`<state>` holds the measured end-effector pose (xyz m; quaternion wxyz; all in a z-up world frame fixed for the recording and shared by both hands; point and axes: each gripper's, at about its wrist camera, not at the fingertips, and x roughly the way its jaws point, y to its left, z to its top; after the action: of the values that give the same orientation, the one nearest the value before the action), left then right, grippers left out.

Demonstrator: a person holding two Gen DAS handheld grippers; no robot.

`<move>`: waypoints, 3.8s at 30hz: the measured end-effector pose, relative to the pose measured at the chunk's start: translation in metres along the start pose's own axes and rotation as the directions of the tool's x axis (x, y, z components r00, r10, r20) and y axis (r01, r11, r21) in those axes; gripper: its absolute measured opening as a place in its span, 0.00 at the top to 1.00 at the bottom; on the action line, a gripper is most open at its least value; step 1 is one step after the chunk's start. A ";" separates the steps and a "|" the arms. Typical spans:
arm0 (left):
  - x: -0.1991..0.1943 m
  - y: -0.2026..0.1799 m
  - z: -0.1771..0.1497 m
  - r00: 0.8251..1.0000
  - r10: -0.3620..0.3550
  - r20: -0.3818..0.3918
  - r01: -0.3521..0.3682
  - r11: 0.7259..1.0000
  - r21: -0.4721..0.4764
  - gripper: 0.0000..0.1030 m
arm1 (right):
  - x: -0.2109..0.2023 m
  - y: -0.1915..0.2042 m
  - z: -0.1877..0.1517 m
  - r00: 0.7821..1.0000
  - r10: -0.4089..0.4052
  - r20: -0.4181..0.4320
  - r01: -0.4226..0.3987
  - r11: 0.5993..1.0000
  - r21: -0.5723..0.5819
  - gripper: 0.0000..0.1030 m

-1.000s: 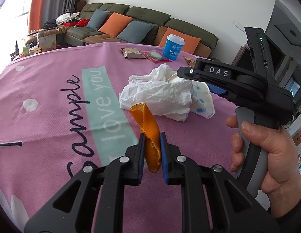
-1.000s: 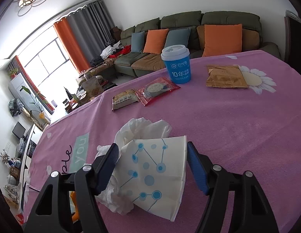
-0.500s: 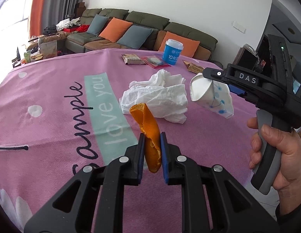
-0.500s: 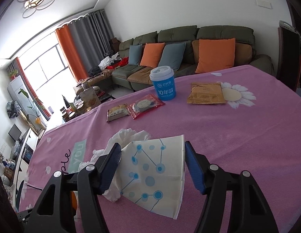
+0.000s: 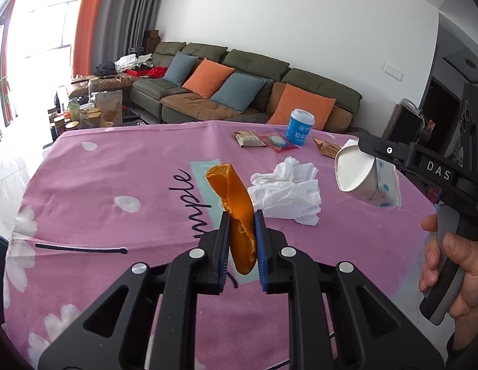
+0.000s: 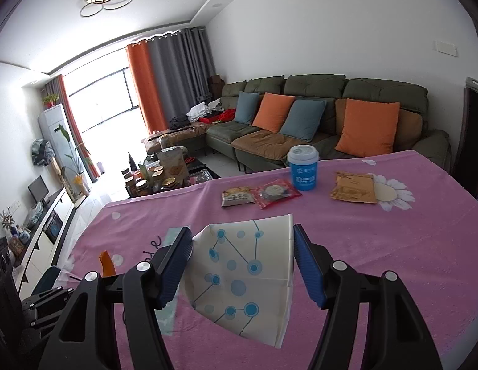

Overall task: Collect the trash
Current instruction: 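Carry the orange peel and paper cup with both tools over the teal bin, then open both tools to drop the peel and cup into the bin, then move both open tools back over the table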

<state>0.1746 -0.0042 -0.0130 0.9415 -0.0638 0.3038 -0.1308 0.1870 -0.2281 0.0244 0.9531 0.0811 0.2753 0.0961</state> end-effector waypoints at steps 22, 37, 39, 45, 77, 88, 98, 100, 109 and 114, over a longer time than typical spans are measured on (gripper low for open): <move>-0.161 0.108 -0.016 0.934 0.318 0.161 -0.292 0.942 -0.165 0.85 | 0.012 0.172 -0.011 0.940 0.330 -0.092 -0.342 0.914 -0.218 0.38; -0.235 0.190 -0.047 0.847 0.515 0.133 -0.462 0.835 -0.299 0.85 | 0.039 0.300 -0.030 0.839 0.486 -0.246 -0.543 0.780 -0.311 0.38; -0.243 0.201 -0.051 0.836 0.535 0.125 -0.479 0.822 -0.309 0.85 | 0.044 0.314 -0.032 0.824 0.499 -0.266 -0.564 0.765 -0.311 0.38; -0.260 0.230 -0.060 0.810 0.580 0.091 -0.521 0.782 -0.342 0.85 | 0.055 0.344 -0.038 0.791 0.523 -0.317 -0.608 0.727 -0.320 0.38; -0.177 0.362 -0.114 0.818 0.538 -0.202 -0.570 0.713 -0.409 0.84 | 0.141 0.457 -0.097 0.609 0.456 -0.649 -0.747 0.605 -0.276 0.38; -0.145 0.387 -0.120 0.791 0.549 -0.271 -0.612 0.690 -0.387 0.74 | 0.162 0.475 -0.124 0.551 0.384 -0.740 -0.762 0.592 -0.260 0.36; -0.150 0.385 -0.120 0.776 0.575 -0.259 -0.629 0.673 -0.390 0.59 | 0.168 0.473 -0.122 0.529 0.390 -0.754 -0.764 0.605 -0.223 0.22; -0.152 0.381 -0.120 0.776 0.577 -0.253 -0.628 0.675 -0.387 0.58 | 0.167 0.469 -0.120 0.529 0.401 -0.748 -0.764 0.609 -0.213 0.22; -0.156 0.361 -0.102 0.775 0.595 -0.211 -0.628 0.690 -0.361 0.42 | 0.151 0.438 -0.091 0.562 0.484 -0.671 -0.756 0.630 -0.179 0.18; -0.161 0.349 -0.095 0.765 0.614 -0.195 -0.640 0.686 -0.347 0.28 | 0.140 0.417 -0.076 0.584 0.520 -0.624 -0.753 0.634 -0.177 0.11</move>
<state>0.0659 0.3724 -0.0698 0.8862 -0.1396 0.3567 0.2606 0.2039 0.2155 -0.0239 0.7307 -0.0614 0.4428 0.5160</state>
